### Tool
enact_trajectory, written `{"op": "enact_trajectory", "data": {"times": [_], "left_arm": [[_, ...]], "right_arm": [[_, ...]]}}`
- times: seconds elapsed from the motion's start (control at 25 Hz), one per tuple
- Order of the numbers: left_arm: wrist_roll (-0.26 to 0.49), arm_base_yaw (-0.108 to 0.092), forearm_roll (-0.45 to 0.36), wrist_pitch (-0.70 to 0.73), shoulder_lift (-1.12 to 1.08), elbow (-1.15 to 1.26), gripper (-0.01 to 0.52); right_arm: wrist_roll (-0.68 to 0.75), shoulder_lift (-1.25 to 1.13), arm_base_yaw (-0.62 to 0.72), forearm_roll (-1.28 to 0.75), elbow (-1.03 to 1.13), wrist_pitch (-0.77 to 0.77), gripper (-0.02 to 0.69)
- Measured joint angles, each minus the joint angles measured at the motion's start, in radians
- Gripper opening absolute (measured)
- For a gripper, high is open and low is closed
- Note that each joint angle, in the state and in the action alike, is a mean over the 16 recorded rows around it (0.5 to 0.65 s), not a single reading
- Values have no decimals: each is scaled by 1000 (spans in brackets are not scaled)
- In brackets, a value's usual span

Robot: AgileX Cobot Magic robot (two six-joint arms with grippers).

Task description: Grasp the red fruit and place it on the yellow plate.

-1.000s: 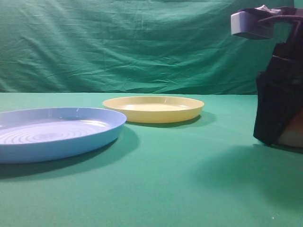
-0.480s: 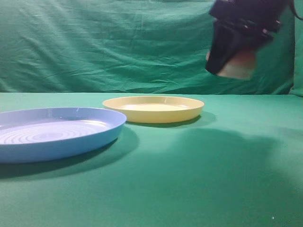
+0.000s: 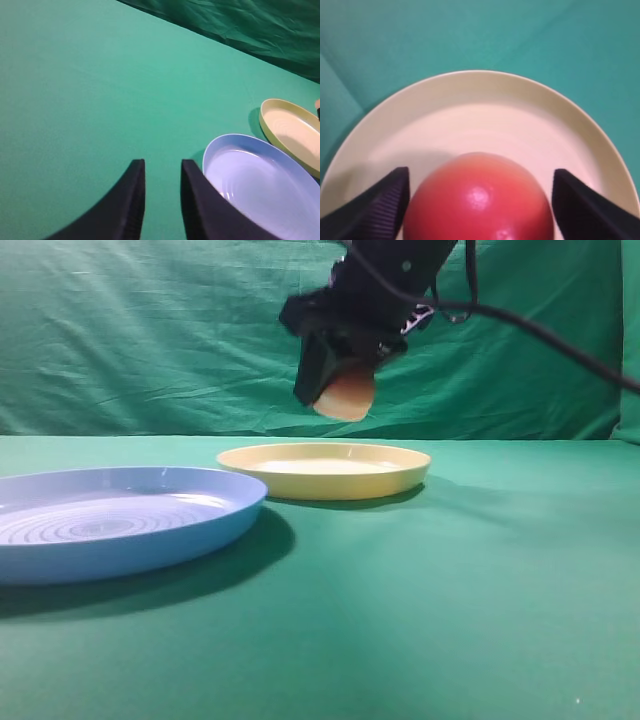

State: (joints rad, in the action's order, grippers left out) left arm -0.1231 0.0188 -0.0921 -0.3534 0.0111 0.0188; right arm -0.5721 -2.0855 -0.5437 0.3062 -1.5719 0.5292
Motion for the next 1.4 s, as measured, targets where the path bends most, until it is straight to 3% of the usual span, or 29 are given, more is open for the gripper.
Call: {"op": "enact_trajectory", "data": {"times": [0.12, 0.24, 0.56, 0.76, 0.96, 1.4], "left_arm": [[0, 0, 0, 0, 0, 0, 157], [0, 0, 0, 0, 0, 0, 157], [0, 0, 0, 0, 0, 0, 157], [0, 0, 0, 0, 0, 0, 157], [0, 0, 0, 0, 0, 0, 157], [0, 0, 0, 0, 0, 0, 157]], "right_arm": [[8, 0, -1, -6, -70, 80, 572], [27, 21, -1, -13, -147, 180, 547], [151, 135, -2, -46, -342, 468, 252], [248, 252, -2, -70, -350, 578, 67], [316, 422, -3, -85, -200, 553, 2], [345, 1006, -3, -68, 450, 241, 0]]}}
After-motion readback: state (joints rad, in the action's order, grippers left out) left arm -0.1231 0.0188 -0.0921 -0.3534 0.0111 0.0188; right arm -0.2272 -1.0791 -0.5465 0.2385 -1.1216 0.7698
